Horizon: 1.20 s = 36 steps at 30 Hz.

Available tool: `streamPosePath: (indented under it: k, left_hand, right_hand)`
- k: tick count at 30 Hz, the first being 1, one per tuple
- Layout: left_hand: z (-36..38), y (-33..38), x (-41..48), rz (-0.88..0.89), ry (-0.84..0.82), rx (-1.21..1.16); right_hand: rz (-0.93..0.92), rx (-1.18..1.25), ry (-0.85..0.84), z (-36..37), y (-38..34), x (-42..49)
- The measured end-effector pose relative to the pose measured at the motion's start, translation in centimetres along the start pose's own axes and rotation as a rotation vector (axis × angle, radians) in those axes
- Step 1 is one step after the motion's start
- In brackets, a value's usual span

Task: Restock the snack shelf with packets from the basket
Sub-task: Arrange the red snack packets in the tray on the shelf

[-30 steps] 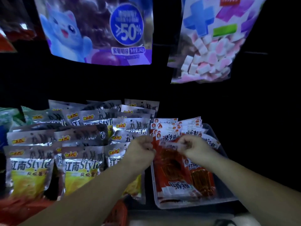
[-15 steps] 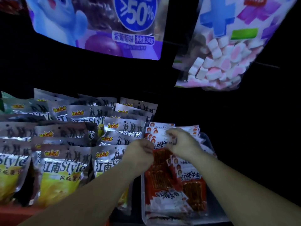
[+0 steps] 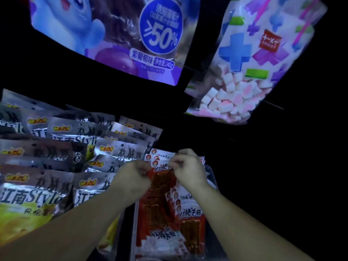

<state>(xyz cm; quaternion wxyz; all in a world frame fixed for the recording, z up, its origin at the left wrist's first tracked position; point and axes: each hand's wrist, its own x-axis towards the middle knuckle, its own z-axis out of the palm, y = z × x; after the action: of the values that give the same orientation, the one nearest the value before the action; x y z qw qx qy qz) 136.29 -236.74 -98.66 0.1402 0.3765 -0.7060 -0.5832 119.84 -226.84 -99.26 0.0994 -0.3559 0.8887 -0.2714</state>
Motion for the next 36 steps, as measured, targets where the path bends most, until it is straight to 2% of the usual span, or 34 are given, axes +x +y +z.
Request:
streamPosePath:
  k: [4, 6, 11, 14, 18, 20, 23, 25, 30, 33, 36]
  left_hand:
    - [-0.6, 0.3, -0.5, 0.089, 0.017, -0.003]
    - [-1.1, 2.0, -1.4, 0.142, -0.03, -0.084]
    - [-2.4, 6.3, -4.7, 0.136, -0.133, -0.479]
    - [-3.1, 7.0, -6.7, 0.111, -0.134, -0.572]
    - [-4.0, 7.5, -9.7, 0.145, -0.153, -0.512]
    - [-4.8, 7.7, -10.5, 0.212, -0.129, -0.359]
    - [-5.9, 8.4, -11.4, 0.317, -0.189, -0.15]
    - [-6.2, 9.1, -12.1, 0.35, -0.208, -0.165]
    - [-6.4, 8.7, -12.5, 0.374, -0.184, -0.177]
    - [-6.6, 8.3, -12.6, 0.376, -0.182, -0.109]
    - [-6.5, 8.4, -12.9, 0.383, -0.156, -0.114]
  right_hand:
    - [-0.028, 0.283, -0.168, -4.0, -3.0, -1.4]
    - [-0.028, 0.371, -0.259, -6.0, -4.7, -2.4]
    - [0.119, 0.671, -0.168, -8.2, -7.5, -5.4]
    - [0.189, 0.693, -0.235, -9.3, -8.5, -8.4]
    - [0.217, 0.661, -0.214, -10.9, -9.2, -12.8]
    - [0.241, 0.667, -0.243, -12.1, -9.8, -14.3]
    - [0.236, 0.605, -0.29, -13.6, -10.5, -15.8]
    - [0.204, 0.579, -0.229, -14.3, -10.9, -17.0]
    - [0.068, 0.538, 0.053, -14.4, -11.3, -19.0]
    - [-0.033, 0.456, 0.082, -13.8, -11.1, -19.1]
    - [-0.024, 0.531, 0.019, -13.5, -10.9, -19.0]
